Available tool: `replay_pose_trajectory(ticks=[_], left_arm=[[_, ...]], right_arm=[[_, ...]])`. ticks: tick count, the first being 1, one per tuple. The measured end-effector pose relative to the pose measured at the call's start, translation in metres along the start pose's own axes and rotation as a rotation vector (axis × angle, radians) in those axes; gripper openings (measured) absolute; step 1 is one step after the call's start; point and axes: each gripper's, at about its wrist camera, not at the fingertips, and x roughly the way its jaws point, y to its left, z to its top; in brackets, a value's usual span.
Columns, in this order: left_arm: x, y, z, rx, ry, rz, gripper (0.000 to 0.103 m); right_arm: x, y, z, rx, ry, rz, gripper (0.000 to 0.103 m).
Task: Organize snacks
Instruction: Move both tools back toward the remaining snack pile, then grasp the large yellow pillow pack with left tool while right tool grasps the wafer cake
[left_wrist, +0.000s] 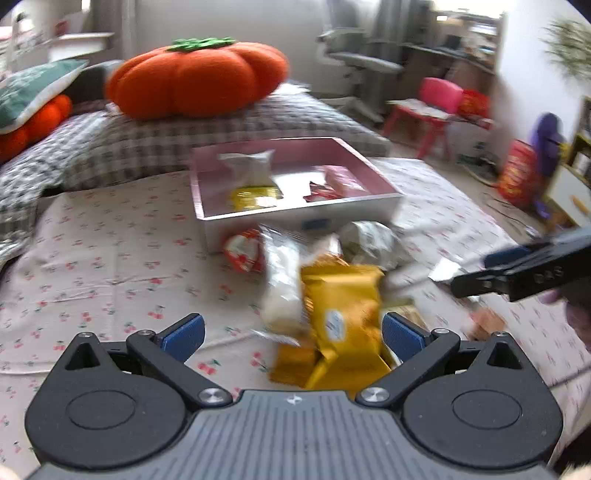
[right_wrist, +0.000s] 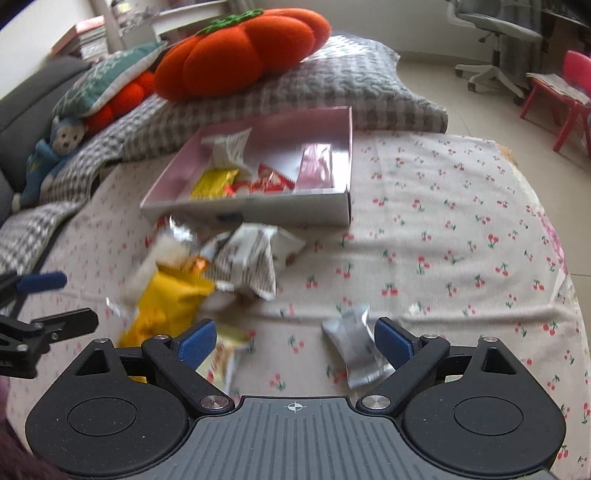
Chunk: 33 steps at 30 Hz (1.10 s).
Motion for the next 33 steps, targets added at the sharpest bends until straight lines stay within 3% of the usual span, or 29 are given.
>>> replay_pose_trajectory(ticks=[5, 12, 24, 33], left_arm=[[0.003, -0.003, -0.023, 0.045, 0.022, -0.159, 0.103], [0.010, -0.013, -0.039, 0.145, 0.105, -0.290, 0.103], [0.015, -0.029, -0.050, 0.244, 0.187, -0.305, 0.102], [0.014, -0.034, -0.051, 0.246, 0.203, -0.328, 0.086]], right_arm=[[0.001, -0.008, -0.029, -0.057, -0.022, 0.027, 0.094], [-0.006, -0.015, -0.055, -0.142, -0.053, 0.055, 0.094], [-0.001, -0.007, -0.078, -0.281, -0.040, 0.015, 0.094], [-0.001, -0.006, -0.079, -0.298, -0.051, 0.011, 0.094]])
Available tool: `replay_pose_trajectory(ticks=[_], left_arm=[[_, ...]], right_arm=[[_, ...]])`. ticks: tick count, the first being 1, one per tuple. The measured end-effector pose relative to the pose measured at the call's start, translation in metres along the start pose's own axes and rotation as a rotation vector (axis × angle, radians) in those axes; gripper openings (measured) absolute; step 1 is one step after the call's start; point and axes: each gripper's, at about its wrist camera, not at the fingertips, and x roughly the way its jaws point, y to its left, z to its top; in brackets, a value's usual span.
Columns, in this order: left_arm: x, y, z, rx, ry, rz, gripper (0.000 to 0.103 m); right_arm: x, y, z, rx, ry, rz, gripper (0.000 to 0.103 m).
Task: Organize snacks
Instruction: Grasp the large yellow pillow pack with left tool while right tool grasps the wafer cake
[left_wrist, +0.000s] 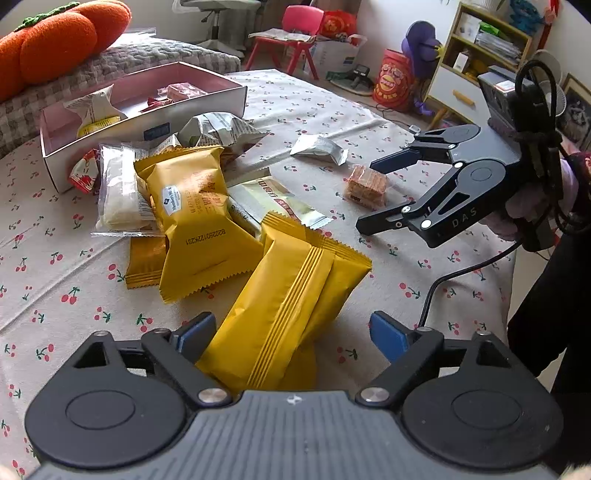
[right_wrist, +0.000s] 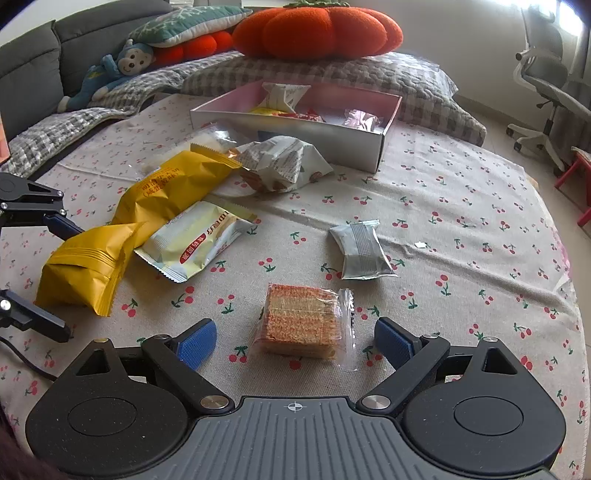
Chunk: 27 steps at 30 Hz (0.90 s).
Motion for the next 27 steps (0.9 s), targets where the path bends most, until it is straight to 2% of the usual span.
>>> replay_pose_trajectory(ticks=[4, 12, 15, 18, 21, 24, 25, 27], left_arm=[[0.000, 0.002, 0.002, -0.034, 0.011, -0.005, 0.077], [0.001, 0.003, 0.006, -0.071, 0.021, 0.041, 0.062], [0.000, 0.002, 0.007, -0.071, 0.021, 0.038, 0.057], [-0.001, -0.002, 0.006, -0.050, 0.019, 0.038, 0.051], [-0.002, -0.004, 0.006, -0.041, 0.014, 0.030, 0.047], [-0.003, -0.003, 0.006, -0.046, 0.008, 0.025, 0.042], [-0.004, -0.002, 0.006, -0.050, 0.006, 0.023, 0.042], [-0.004, -0.001, 0.006, -0.055, 0.003, 0.017, 0.041]], right_arm=[[0.000, 0.002, 0.001, -0.007, 0.003, -0.004, 0.094], [-0.002, 0.010, 0.002, -0.043, 0.004, -0.010, 0.092], [-0.003, 0.012, 0.002, -0.053, -0.001, -0.012, 0.091], [-0.003, 0.013, 0.002, -0.056, 0.000, -0.007, 0.086], [-0.004, 0.012, 0.004, -0.051, 0.001, 0.008, 0.077], [-0.005, 0.012, 0.005, -0.048, -0.003, 0.017, 0.060], [-0.005, 0.012, 0.005, -0.047, -0.006, 0.019, 0.050], [-0.005, 0.012, 0.006, -0.047, -0.006, 0.026, 0.047]])
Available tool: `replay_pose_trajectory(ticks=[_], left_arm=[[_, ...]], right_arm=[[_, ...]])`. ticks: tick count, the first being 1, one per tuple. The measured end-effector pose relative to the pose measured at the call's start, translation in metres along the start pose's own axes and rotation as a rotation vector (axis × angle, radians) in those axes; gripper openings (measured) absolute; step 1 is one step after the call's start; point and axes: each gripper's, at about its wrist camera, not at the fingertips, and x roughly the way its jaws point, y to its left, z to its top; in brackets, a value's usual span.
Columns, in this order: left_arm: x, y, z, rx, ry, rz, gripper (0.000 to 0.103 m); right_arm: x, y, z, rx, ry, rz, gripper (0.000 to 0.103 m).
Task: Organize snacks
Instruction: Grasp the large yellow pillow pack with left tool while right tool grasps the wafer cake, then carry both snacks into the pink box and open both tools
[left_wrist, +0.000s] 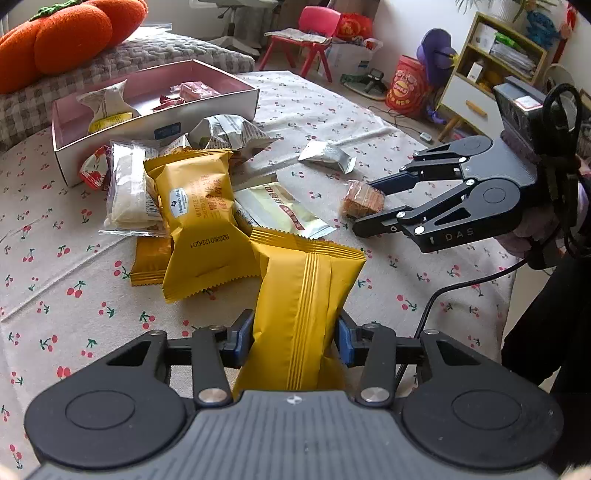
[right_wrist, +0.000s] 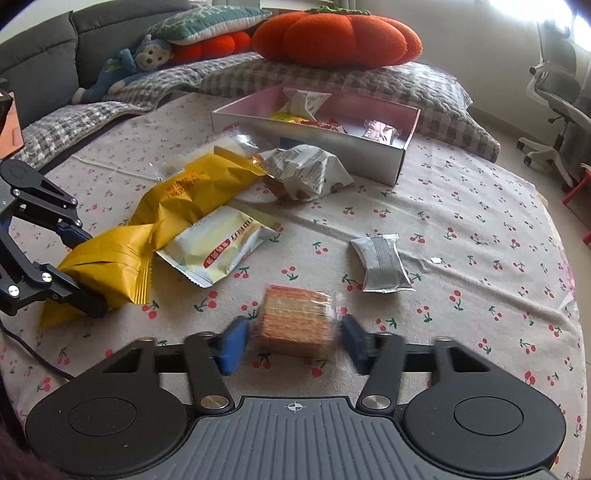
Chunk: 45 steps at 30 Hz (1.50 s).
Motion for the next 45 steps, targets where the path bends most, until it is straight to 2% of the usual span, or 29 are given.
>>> replay_pose_trajectory(ticks=[2, 6, 14, 18, 26, 32, 39, 45], left_arm=[[0.000, 0.000, 0.001, -0.005, 0.002, -0.011, 0.040], [-0.003, -0.001, 0.002, -0.010, -0.007, -0.033, 0.039], [-0.009, 0.000, 0.009, -0.041, -0.033, -0.057, 0.038], [-0.014, 0.004, 0.016, -0.075, -0.059, -0.063, 0.038], [-0.019, 0.013, 0.039, -0.143, -0.117, 0.004, 0.037], [-0.022, 0.028, 0.062, -0.228, -0.163, 0.052, 0.037], [-0.019, 0.049, 0.086, -0.326, -0.179, 0.117, 0.037], [-0.016, 0.067, 0.103, -0.424, -0.221, 0.138, 0.037]], right_arm=[[0.000, 0.001, 0.000, -0.008, -0.001, 0.003, 0.043], [0.000, 0.002, 0.002, -0.017, 0.000, 0.001, 0.042], [-0.004, -0.005, 0.010, 0.050, -0.007, -0.005, 0.042], [-0.011, -0.006, 0.019, 0.071, -0.045, -0.005, 0.042], [-0.013, -0.011, 0.045, 0.090, -0.085, -0.034, 0.042], [-0.009, -0.023, 0.070, 0.137, -0.115, -0.056, 0.042], [-0.001, -0.034, 0.099, 0.191, -0.141, -0.068, 0.042], [0.012, -0.038, 0.121, 0.219, -0.156, -0.073, 0.042]])
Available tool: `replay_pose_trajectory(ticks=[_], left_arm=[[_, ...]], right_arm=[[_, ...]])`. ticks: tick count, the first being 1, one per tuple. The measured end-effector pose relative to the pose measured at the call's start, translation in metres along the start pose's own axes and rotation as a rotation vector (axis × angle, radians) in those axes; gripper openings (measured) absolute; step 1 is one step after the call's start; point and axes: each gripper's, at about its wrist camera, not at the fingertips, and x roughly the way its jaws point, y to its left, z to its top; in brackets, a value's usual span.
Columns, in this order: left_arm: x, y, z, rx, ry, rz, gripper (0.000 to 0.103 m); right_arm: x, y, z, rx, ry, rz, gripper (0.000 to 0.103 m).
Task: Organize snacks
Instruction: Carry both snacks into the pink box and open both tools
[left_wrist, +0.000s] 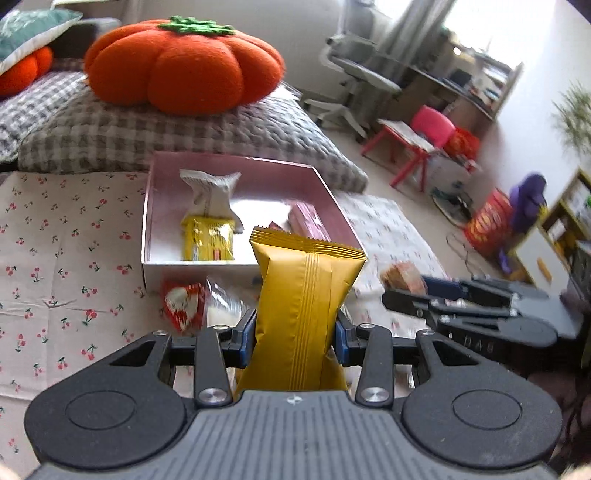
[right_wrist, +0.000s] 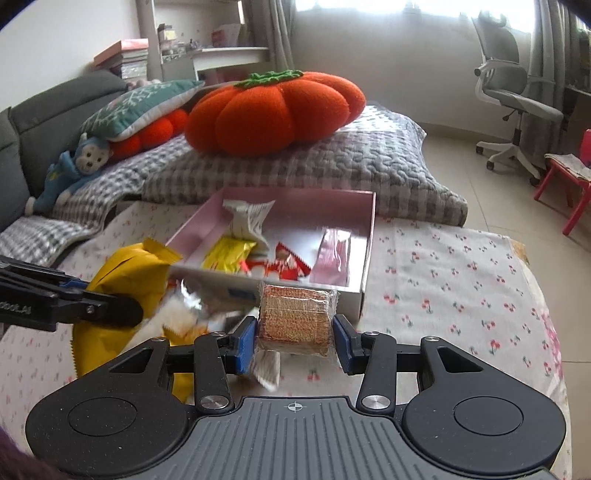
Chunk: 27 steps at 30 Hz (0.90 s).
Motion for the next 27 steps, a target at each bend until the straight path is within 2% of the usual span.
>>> replay_pose_trajectory(ticks=[3, 10, 18, 27], left_arm=[[0.010, 0.004, 0.011, -0.065, -0.004, -0.017, 0.037], [0.032, 0.004, 0.034, -0.143, -0.049, -0.019, 0.037], [0.069, 0.011, 0.060, -0.177, -0.072, 0.023, 0.037], [0.105, 0.026, 0.073, -0.204, -0.046, 0.074, 0.037]], right_arm=[[0.007, 0.000, 0.010, 0.016, -0.013, -0.001, 0.042], [0.028, -0.014, 0.035, 0.109, -0.036, 0.003, 0.043], [0.063, -0.048, 0.066, 0.214, -0.034, 0.005, 0.043], [0.111, -0.062, 0.082, 0.252, -0.029, 0.039, 0.043]])
